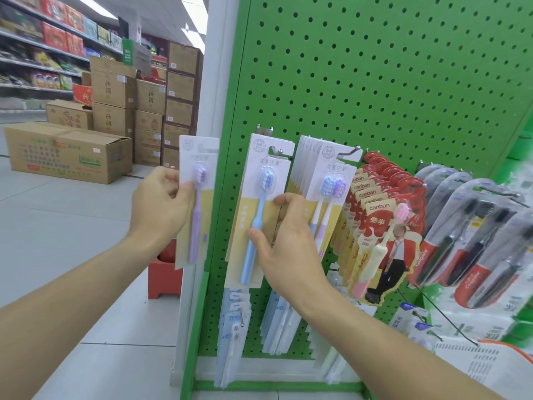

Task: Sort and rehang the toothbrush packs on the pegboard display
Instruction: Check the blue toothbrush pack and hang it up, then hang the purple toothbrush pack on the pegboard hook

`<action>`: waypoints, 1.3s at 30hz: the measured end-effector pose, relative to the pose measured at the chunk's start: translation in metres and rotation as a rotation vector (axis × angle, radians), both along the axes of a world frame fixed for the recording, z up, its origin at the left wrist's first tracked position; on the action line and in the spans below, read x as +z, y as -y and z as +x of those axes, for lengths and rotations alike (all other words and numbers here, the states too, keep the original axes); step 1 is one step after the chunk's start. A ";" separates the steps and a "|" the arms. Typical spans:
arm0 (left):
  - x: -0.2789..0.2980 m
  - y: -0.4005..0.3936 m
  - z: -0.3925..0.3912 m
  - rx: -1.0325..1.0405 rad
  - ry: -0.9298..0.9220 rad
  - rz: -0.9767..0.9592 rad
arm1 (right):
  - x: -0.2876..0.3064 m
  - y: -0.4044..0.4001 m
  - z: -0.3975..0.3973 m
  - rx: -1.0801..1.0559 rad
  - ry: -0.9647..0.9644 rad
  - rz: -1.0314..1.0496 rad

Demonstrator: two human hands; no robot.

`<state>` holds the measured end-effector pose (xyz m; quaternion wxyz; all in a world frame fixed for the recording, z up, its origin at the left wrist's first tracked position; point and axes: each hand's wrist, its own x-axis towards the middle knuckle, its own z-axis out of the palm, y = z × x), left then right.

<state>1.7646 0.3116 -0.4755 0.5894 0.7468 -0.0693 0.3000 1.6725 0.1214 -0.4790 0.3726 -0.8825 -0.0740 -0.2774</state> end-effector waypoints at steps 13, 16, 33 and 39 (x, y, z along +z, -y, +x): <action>-0.010 -0.016 -0.064 -0.144 -0.086 -0.109 | 0.011 -0.028 0.042 -0.157 -0.028 0.094; -0.010 -0.011 -0.073 -0.197 -0.086 -0.109 | 0.015 -0.028 0.056 -0.177 -0.045 0.120; -0.051 0.024 -0.127 -0.396 -0.276 -0.076 | -0.012 -0.009 -0.014 0.124 -0.417 0.378; -0.079 0.053 -0.147 -0.633 -0.414 0.092 | -0.043 0.029 -0.073 0.127 -0.477 0.630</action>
